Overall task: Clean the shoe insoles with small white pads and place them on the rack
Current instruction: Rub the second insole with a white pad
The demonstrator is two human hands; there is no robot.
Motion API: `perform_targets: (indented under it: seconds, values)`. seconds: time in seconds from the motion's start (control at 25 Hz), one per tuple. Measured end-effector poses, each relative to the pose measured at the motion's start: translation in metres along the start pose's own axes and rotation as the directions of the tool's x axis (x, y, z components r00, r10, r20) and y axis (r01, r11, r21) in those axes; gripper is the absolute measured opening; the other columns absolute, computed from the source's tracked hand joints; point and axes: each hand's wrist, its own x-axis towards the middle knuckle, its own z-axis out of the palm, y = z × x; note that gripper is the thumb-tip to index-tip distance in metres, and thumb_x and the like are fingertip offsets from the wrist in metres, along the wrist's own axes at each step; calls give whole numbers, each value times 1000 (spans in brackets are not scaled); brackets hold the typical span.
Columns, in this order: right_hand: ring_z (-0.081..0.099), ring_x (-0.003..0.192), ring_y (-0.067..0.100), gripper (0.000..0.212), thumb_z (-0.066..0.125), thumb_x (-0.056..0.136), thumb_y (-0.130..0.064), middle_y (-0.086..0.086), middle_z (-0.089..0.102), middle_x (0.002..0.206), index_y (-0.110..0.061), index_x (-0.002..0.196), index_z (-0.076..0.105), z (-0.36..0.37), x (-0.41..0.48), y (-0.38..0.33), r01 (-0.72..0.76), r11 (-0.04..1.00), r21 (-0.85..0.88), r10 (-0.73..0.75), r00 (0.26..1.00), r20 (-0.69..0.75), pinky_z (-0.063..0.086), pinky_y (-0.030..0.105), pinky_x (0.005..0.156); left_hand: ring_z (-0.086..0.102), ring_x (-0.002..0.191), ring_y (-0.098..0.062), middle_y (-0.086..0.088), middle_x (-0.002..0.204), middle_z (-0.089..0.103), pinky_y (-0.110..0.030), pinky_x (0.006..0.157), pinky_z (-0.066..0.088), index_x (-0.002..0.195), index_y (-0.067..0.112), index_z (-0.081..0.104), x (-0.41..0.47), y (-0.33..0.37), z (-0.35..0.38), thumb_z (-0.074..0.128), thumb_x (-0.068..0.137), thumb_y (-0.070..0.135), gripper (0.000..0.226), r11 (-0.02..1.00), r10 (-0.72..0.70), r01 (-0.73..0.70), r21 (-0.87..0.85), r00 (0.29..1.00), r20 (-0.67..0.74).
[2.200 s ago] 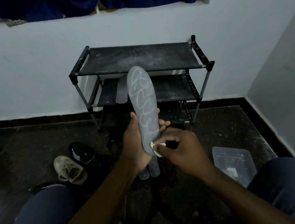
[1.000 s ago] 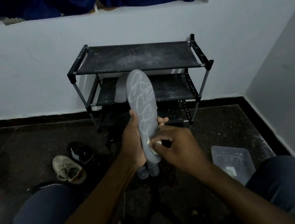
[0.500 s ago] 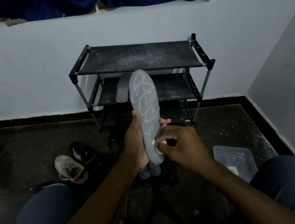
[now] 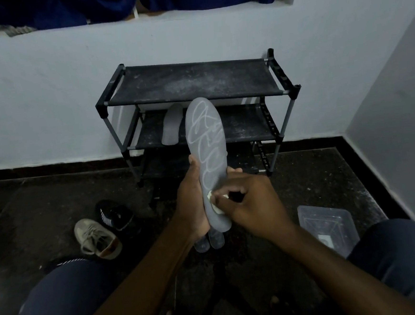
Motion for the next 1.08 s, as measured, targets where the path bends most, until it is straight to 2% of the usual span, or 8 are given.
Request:
perform_targets:
  seconds: [0.12,0.28,0.4,0.56,0.68,0.8,0.92,1.08]
  values:
    - [69,79,7,11,76,85,-2,-9,74,81,-10,79,80,-1,-8,-2,-5,1000,-12,6,996,91,53,21,79,67,112,-29,-16,99,70,-45,104,48,102,11,78,0,2,-3,23,102,65,77,1000,-9,8,17,1000,11]
    - [71,81,6,13,76,85,0,-7,75,82,-10,78,81,-5,4,7,-28,999,17,29,999,-46,56,25,83,72,93,-20,-10,101,73,-31,82,61,113,11,69,-2,-1,2,25,103,62,68,998,-40,39,44,999,12]
    - [70,79,7,12,77,86,-2,-9,74,81,-12,81,81,3,-4,-4,14,1000,-10,-13,999,43,53,22,83,65,116,-33,-22,117,68,-40,97,55,121,3,66,-2,-3,0,26,103,61,72,1000,-5,5,27,1000,6]
    - [69,76,9,13,77,85,-3,-8,73,78,-12,75,79,-6,2,8,-12,1000,-6,12,1000,-19,55,35,78,65,101,-25,-16,106,67,-32,87,56,116,4,63,-4,0,6,33,97,58,64,1000,-24,25,0,999,25]
    - [69,77,8,12,78,86,-4,-8,73,79,-11,77,80,-3,4,1,0,1000,2,0,999,-33,54,25,74,66,113,-28,-19,124,67,-35,96,55,128,3,62,-3,-3,4,33,100,60,70,1000,-20,20,0,1000,8]
    - [70,79,8,10,77,85,-4,-7,74,82,-12,80,81,1,-7,-4,9,1000,-12,-8,997,82,54,27,79,65,113,-32,-20,105,70,-44,103,49,114,3,69,-1,-3,-1,25,103,63,75,1000,-16,16,11,1000,-19]
    - [70,79,7,12,77,85,-5,-8,74,81,-13,77,80,-8,1,9,-21,1000,-6,21,1000,10,55,36,84,70,96,-24,-12,94,72,-38,91,55,111,9,68,-2,0,3,25,102,63,70,998,-61,61,4,998,-15]
    - [70,79,7,11,77,86,-5,-9,74,82,-12,79,81,-3,-3,-1,11,1000,-9,-10,998,54,54,22,83,69,104,-27,-16,100,69,-41,98,52,108,9,72,-1,1,3,26,101,65,73,999,-46,46,-1,999,-24]
